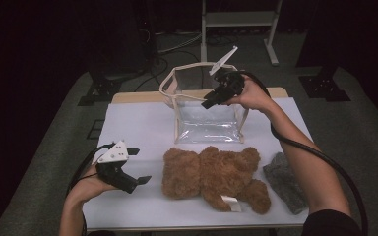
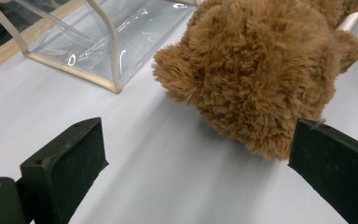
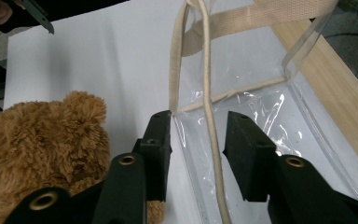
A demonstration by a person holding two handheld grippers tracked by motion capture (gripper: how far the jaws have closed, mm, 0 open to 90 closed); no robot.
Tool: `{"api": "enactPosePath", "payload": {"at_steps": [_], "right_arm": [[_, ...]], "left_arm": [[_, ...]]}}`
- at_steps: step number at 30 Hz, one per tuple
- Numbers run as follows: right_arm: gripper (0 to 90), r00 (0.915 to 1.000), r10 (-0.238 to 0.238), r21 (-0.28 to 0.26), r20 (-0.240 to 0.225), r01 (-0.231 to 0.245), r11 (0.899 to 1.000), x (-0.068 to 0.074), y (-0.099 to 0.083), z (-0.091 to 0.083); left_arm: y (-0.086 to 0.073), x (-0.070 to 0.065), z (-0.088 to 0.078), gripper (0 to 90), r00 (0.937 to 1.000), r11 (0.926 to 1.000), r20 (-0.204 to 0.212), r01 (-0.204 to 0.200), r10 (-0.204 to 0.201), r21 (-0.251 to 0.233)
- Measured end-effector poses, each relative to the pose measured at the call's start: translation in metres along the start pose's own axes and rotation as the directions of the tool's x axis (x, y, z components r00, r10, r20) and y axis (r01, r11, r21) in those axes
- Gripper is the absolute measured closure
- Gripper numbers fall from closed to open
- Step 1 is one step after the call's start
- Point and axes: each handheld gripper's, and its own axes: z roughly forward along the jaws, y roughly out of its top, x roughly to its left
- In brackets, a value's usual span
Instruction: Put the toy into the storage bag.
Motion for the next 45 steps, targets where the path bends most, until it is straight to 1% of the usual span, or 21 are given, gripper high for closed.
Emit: {"api": "enactPosePath", "payload": {"at_steps": [3, 5, 10, 12, 20, 25, 32, 34, 37, 45], "right_arm": [[70.9, 1.0, -0.003, 0.007, 0.001, 0.003, 1.0, 0.0, -0.002, 0.001], [77.0, 1.0, -0.002, 0.019, 0.002, 0.002, 1.0, 0.001, -0.003, 0.002], [84.2, 1.0, -0.003, 0.025, 0.007, 0.003, 1.0, 0.002, -0.005, 0.004], [85.5, 1.0, -0.005, 0.023, 0.008, 0.005, 1.0, 0.003, -0.006, 0.004], [86.6, 0.9996, -0.025, 0.05, 0.016, 0.024, 0.998, 0.013, -0.006, 0.004], [86.9, 0.9997, -0.021, 0.047, 0.01, 0.02, 0.999, 0.016, -0.007, 0.004], [87.0, 0.9995, -0.031, 0.046, -0.001, 0.031, 0.998, 0.022, -0.009, 0.004], [86.9, 0.9996, -0.027, 0.047, -0.004, 0.027, 0.999, 0.024, -0.01, 0.004], [87.0, 0.9992, -0.041, 0.048, -0.005, 0.041, 0.998, 0.028, -0.01, 0.003], [86.9, 0.9985, -0.051, 0.049, -0.02, 0.052, 0.997, 0.04, -0.014, 0.001]], "left_arm": [[0.0, 0.0, -0.001, 3.0, 1.0, 1.0, -0.002, -0.002, 0.002, -0.002], [0.0, 0.0, 0.0, 3.0, 1.0, 1.0, 0.004, -0.002, 0.002, 0.003], [-0.001, 0.0, 0.002, 3.0, 1.0, 1.0, 0.004, -0.003, 0.003, 0.009], [-0.001, 0.0, 0.002, 3.0, 1.0, 1.0, 0.005, -0.002, 0.002, 0.008], [0.0, -0.001, 0.002, 3.0, 1.0, 1.0, 0.007, -0.004, 0.004, 0.008], [0.0, -0.001, 0.001, 3.0, 1.0, 1.0, 0.008, -0.003, 0.003, 0.005], [-0.001, -0.001, 0.001, 3.0, 0.9999, 1.0, 0.01, -0.002, 0.002, 0.009], [-0.001, -0.001, 0.001, 3.0, 0.9999, 0.9999, 0.01, -0.006, 0.006, 0.01], [-0.001, 0.0, 0.0, 3.0, 1.0, 1.0, 0.008, -0.003, 0.003, 0.007], [-0.001, 0.0, 0.0, 3.0, 0.9999, 0.9999, 0.009, -0.005, 0.005, 0.009]]}}
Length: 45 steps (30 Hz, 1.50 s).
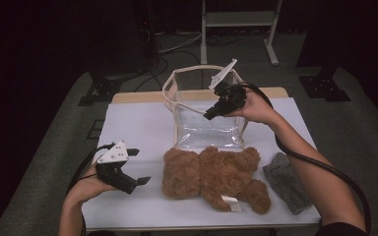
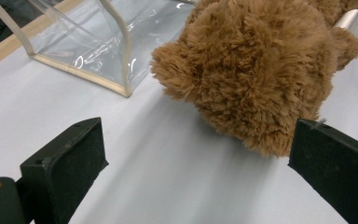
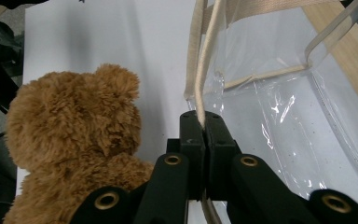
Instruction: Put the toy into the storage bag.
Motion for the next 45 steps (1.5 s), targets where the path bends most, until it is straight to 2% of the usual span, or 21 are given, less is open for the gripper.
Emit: {"api": "enactPosePath", "payload": {"at_steps": [22, 27, 32, 35, 37, 39, 45], "right_arm": [[87.0, 0.9984, -0.041, -0.014, -0.039, 0.041, 0.999, 0.03, -0.004, -0.001], [87.0, 0.9984, -0.041, -0.018, -0.039, 0.04, 0.999, 0.032, -0.006, -0.001], [86.0, 0.9993, -0.02, -0.027, -0.031, 0.019, 0.999, 0.029, -0.008, -0.004], [74.0, 0.9993, -0.006, -0.039, -0.036, 0.004, 0.999, 0.026, -0.008, -0.007], [69.2, 0.9996, -0.004, -0.053, -0.027, 0.002, 0.999, 0.026, -0.009, -0.012], [59.6, 0.9995, 0.008, -0.072, -0.031, -0.01, 0.997, 0.026, -0.01, -0.018], [45.5, 0.9998, 0.001, -0.126, -0.021, -0.004, 0.992, 0.033, -0.01, -0.038]], "left_arm": [[0.001, -0.001, 0.0, 3.0, 1.0, 1.0, 0.002, -0.001, 0.001, 0.002], [0.001, -0.001, 0.0, 3.0, 1.0, 1.0, 0.003, -0.003, 0.003, 0.003], [0.001, -0.002, 0.001, 3.0, 1.0, 1.0, 0.005, -0.003, 0.003, 0.005], [0.001, -0.001, 0.001, 3.0, 1.0, 1.0, 0.005, -0.003, 0.003, 0.004], [0.0, -0.001, 0.001, 3.0, 1.0, 1.0, 0.005, 0.0, 0.0, 0.002], [0.0, -0.001, 0.001, 3.0, 1.0, 1.0, 0.005, 0.001, -0.001, 0.004], [0.0, 0.0, 0.003, 3.0, 1.0, 1.0, 0.008, -0.002, 0.001, 0.008]]}}
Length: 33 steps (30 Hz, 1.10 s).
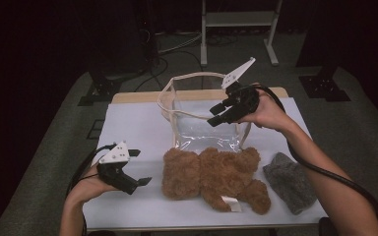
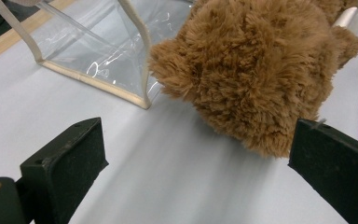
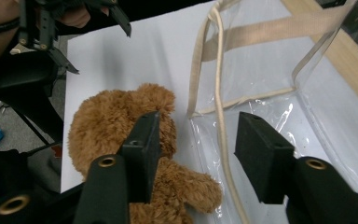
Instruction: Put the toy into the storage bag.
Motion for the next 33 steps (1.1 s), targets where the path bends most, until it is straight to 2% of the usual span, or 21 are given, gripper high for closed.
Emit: {"api": "enactPosePath", "payload": {"at_steps": [8, 15, 22, 33], "right_arm": [[38.0, 0.9993, -0.036, -0.036, 0.006, 0.036, 0.999, 0.018, 0.0, -0.018], [34.7, 0.9977, -0.065, -0.034, -0.018, 0.064, 0.997, 0.035, -0.005, -0.02], [32.1, 0.9947, -0.089, -0.026, -0.052, 0.087, 0.996, 0.048, -0.013, -0.011], [27.3, 0.9903, -0.095, 0.003, -0.101, 0.096, 0.995, 0.062, -0.033, 0.018]], "left_arm": [[-0.003, 0.002, 0.001, 3.0, 0.9999, 0.9999, 0.0, 0.014, -0.014, 0.001], [-0.006, 0.004, 0.002, 3.0, 0.9997, 0.9996, -0.002, 0.026, -0.026, 0.006], [-0.007, 0.005, 0.002, 3.0, 0.9997, 0.9997, -0.01, 0.024, -0.024, -0.001], [-0.006, 0.004, -0.001, 3.0, 0.9996, 0.9998, -0.023, 0.016, -0.016, -0.008]]}}
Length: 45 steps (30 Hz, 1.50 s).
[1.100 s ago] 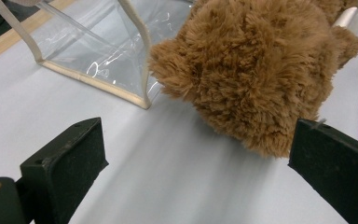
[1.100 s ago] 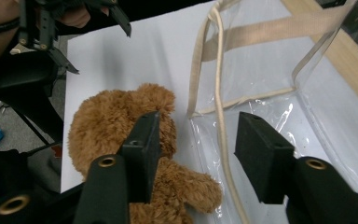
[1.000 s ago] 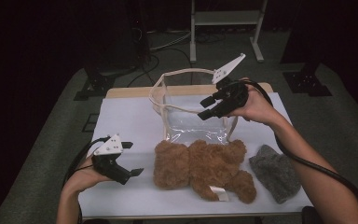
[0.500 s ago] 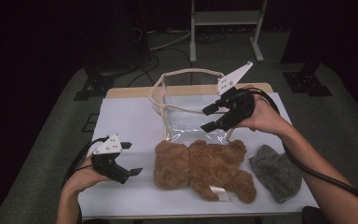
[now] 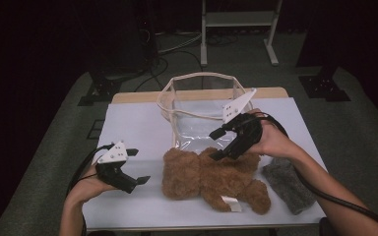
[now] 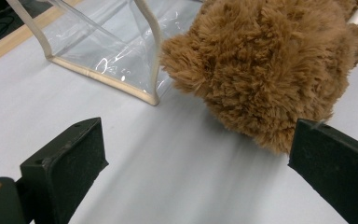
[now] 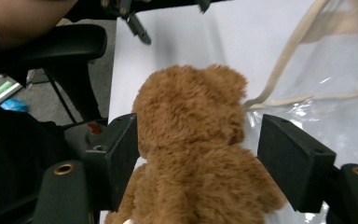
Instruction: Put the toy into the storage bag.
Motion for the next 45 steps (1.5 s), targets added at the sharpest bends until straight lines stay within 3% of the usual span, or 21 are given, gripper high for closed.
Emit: {"api": "enactPosePath", "payload": {"at_steps": [8, 15, 27, 45], "right_arm": [[25.2, 0.9998, 0.01, 0.057, -0.015, -0.009, 0.998, 0.004, -0.018, 0.029], [24.0, 0.9999, -0.008, 0.106, 0.008, 0.007, 0.994, 0.005, -0.028, 0.048], [22.4, 0.9991, 0.005, 0.134, 0.041, -0.011, 0.991, 0.002, -0.045, 0.056], [20.2, 0.9986, -0.007, 0.118, 0.052, 0.001, 0.993, 0.004, -0.063, 0.063]], "left_arm": [[-0.001, 0.001, 0.0, 3.0, 1.0, 1.0, -0.001, 0.003, -0.003, -0.002], [-0.001, 0.0, -0.001, 3.0, 1.0, 1.0, -0.002, 0.002, -0.002, -0.005], [-0.002, 0.001, -0.001, 3.0, 1.0, 1.0, 0.003, 0.005, -0.005, 0.003], [-0.003, 0.002, 0.002, 3.0, 1.0, 1.0, 0.006, 0.004, -0.004, 0.004]]}}
